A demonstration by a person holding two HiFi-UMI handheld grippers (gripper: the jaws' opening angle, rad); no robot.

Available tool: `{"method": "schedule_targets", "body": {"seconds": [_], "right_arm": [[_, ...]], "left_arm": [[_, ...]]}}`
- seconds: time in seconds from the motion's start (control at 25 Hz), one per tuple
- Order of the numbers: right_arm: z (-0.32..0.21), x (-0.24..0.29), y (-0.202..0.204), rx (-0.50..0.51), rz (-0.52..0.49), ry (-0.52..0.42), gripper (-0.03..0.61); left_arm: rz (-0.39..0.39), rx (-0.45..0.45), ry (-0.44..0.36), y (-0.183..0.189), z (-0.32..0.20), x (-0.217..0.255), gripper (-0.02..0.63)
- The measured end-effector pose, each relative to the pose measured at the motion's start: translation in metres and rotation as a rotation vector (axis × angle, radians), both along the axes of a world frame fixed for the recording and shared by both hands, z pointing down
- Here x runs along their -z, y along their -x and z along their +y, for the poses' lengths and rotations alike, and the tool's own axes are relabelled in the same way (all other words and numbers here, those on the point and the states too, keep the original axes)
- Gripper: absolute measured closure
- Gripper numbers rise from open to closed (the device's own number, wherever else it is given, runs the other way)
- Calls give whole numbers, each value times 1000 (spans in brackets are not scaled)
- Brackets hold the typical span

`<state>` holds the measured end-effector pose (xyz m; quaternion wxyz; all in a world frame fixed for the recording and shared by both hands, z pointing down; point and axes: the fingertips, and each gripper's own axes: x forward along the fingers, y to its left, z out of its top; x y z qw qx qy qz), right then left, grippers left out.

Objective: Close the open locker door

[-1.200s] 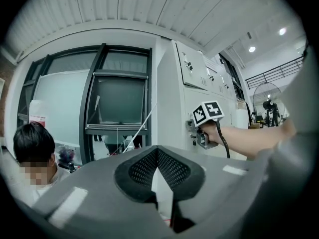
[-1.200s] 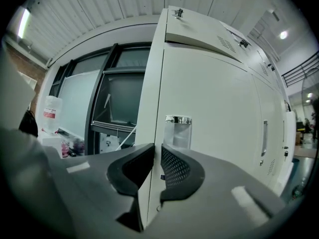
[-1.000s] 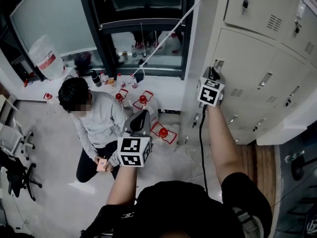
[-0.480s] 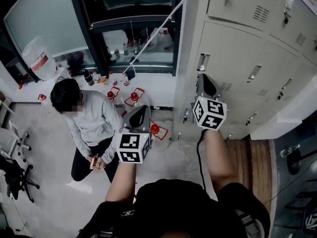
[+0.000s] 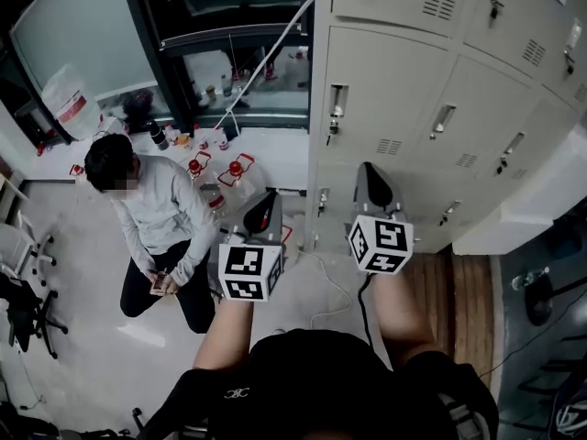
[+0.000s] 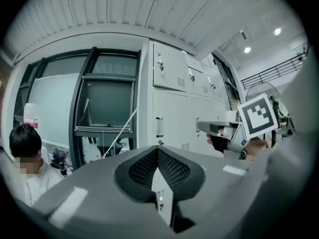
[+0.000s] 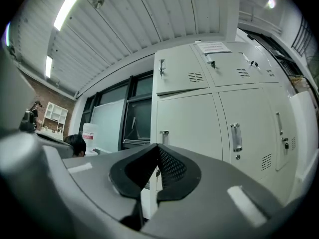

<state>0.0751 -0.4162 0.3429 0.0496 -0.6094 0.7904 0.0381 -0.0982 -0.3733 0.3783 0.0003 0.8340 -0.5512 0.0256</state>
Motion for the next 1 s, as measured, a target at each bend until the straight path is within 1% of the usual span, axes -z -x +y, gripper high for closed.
{"method": "schedule_targets", "body": {"seconds": [0.16,0.32,0.76,1.0], "right_arm": [[16,-2,-3,57,20,-9,568],[28,2,-6,101,19,-25,568],[52,5,2,221,29,-48,568],[64,-1,-5,253,18,-38,568]], "left_arm": [[6,34,-6,-19,18,2,614],[4,64,-14,-32,34,4,614],[10,173,-26,-35,67,6,614],[10,204,-23,-41,85,1,614]]}}
